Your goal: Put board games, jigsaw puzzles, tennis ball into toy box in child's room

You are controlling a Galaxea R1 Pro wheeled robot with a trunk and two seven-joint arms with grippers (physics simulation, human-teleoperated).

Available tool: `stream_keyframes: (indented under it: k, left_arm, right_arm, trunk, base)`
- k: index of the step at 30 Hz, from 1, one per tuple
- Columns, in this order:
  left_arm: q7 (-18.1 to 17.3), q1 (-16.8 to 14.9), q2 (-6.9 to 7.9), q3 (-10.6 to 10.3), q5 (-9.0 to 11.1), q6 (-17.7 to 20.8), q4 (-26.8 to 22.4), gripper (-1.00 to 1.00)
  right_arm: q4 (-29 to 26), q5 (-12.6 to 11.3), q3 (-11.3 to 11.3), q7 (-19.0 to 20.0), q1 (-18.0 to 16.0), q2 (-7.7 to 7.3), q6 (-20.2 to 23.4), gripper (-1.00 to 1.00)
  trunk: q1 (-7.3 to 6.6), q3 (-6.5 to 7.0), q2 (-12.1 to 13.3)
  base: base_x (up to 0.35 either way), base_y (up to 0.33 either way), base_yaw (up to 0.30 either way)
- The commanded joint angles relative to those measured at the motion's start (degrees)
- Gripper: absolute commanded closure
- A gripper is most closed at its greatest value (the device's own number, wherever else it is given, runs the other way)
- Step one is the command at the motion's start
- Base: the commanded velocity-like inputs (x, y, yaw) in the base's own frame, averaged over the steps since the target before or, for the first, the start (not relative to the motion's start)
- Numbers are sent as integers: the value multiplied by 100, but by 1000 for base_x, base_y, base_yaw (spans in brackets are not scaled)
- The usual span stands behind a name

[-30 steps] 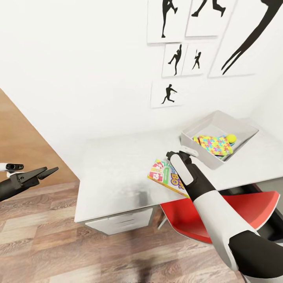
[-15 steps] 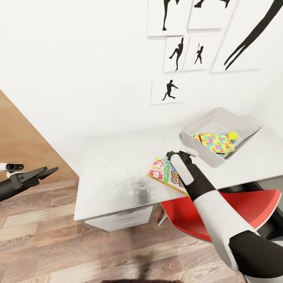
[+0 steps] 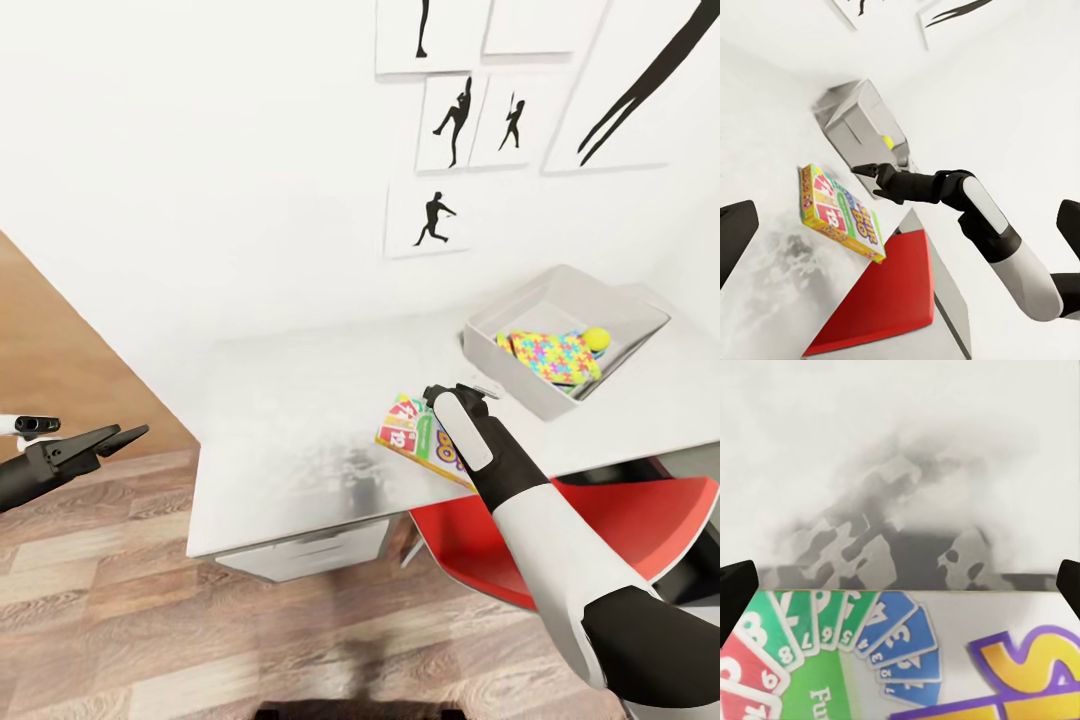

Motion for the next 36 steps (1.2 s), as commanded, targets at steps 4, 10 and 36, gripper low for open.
stream_keyframes:
  k: [4,10,36]
  left_arm:
    - [-23,-3,2,0,-4,61,1,-100]
    - [-23,-3,2,0,-4,61,-2,-100]
    - [-23,-3,2,0,-4,61,-2,-100]
  right_arm:
    - [-6,-29,11,-40,-4,-2,26,-100]
    - [-6,-30,11,-40,-4,-2,28,-100]
    - [-6,-21,11,-33,0,-2,14,-100]
  trunk:
    - [3,-47,-10]
    - [3,-103,-10]
    - [3,-264,-10]
  base:
    - [0,0,0]
    - [0,0,0]
    - [15,0,0]
